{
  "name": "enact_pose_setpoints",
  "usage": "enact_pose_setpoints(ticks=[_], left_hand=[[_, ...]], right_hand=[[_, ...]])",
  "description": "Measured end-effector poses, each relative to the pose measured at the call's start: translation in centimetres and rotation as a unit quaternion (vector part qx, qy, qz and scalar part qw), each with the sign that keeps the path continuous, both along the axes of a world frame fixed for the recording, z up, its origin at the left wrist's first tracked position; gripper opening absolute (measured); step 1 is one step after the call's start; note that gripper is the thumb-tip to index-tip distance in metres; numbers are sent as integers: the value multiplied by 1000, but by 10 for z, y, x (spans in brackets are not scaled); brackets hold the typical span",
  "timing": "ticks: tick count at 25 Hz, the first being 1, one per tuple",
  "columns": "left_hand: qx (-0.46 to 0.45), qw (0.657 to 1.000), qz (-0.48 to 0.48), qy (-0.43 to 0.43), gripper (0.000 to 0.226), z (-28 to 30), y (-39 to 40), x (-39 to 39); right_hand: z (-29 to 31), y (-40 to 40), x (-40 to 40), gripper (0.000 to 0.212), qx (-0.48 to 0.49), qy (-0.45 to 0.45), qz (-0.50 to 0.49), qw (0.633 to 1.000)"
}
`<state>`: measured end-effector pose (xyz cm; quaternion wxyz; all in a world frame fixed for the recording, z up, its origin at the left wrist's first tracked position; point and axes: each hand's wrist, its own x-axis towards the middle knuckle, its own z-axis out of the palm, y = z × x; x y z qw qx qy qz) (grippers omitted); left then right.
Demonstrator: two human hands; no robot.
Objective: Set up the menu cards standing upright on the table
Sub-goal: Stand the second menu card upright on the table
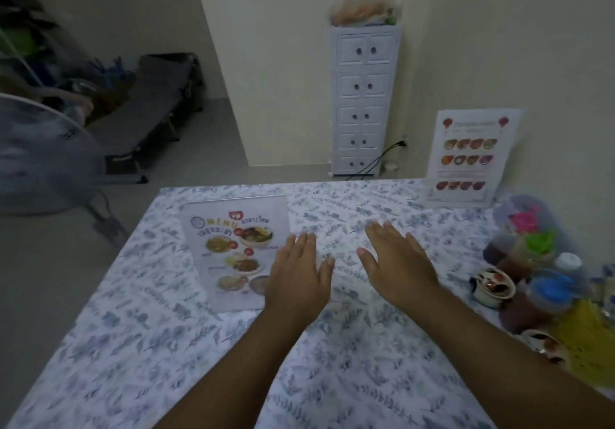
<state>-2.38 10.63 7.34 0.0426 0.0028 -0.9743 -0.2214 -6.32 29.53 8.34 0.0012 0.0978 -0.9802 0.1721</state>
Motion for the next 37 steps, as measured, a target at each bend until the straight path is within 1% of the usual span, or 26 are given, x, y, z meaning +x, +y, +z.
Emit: enact_pose_setpoints(ticks=[3, 4, 6, 8, 9, 10, 11, 12, 13, 14, 15, 16, 17, 20, 22, 25, 29, 31, 34, 35, 37], left_hand=[[-35, 997, 69, 19, 70, -8, -52, 20], [-34, 994, 98, 20, 68, -10, -69, 25], [-5, 987, 161, 28, 63, -13, -103, 32], [21, 971, 234, 41, 56, -13, -136, 32], [25, 963, 265, 41, 53, -13, -152, 27], [30, 958, 284, 33, 52, -14, -166, 19], [45, 957, 286, 19, 49, -15, -179, 9], [74, 959, 274, 9, 44, -17, -190, -1], [107, 960, 260, 10, 34, -20, -201, -12], [134, 958, 254, 19, 23, -24, -212, -23], [160, 953, 255, 35, 18, -27, -224, -32], [194, 945, 260, 49, 19, -29, -240, -42], [241, 932, 267, 56, 21, -30, -256, -53], [381, 878, 280, 74, 15, -28, -322, -97], [422, 856, 286, 90, 15, -25, -370, -134], [432, 856, 267, 93, 20, -23, -441, -199], [417, 863, 266, 101, 24, -35, -511, -274], [420, 861, 269, 101, 25, -47, -529, -296], [412, 860, 273, 125, 27, -66, -539, -309], [403, 862, 275, 136, 28, -71, -538, -310], [362, 876, 278, 155, 30, -76, -535, -309]], right_hand=[[-13, -46, -1, 62, 0, 0, 55, 999], [-17, -60, -4, 61, -1, -6, 74, 997], [-23, -82, -13, 61, -8, -24, 101, 995], [-29, -99, -25, 59, -37, -52, 98, 993], [-32, -106, -31, 55, -54, -71, 90, 992], [-35, -112, -37, 46, -77, -89, 88, 989], [-39, -118, -41, 32, -107, -100, 90, 985], [-44, -123, -44, 16, -143, -102, 92, 980], [-49, -129, -48, 17, -177, -97, 86, 976], [-53, -136, -53, 28, -206, -87, 73, 972], [-54, -144, -59, 34, -231, -84, 60, 967], [-53, -156, -68, 37, -253, -78, 52, 963], [-51, -171, -77, 38, -265, -75, 50, 960], [-46, -240, -119, 35, -297, -67, 41, 952], [-45, -289, -152, 30, -304, -62, 35, 950], [-48, -357, -211, 24, -307, -58, 24, 950], [-60, -425, -277, 21, -310, -40, 9, 950], [-70, -446, -297, 21, -314, -29, 5, 949], [-87, -459, -312, 23, -314, -8, -7, 949], [-91, -459, -313, 23, -320, 5, -6, 947], [-94, -458, -310, 21, -339, 23, 0, 940]])
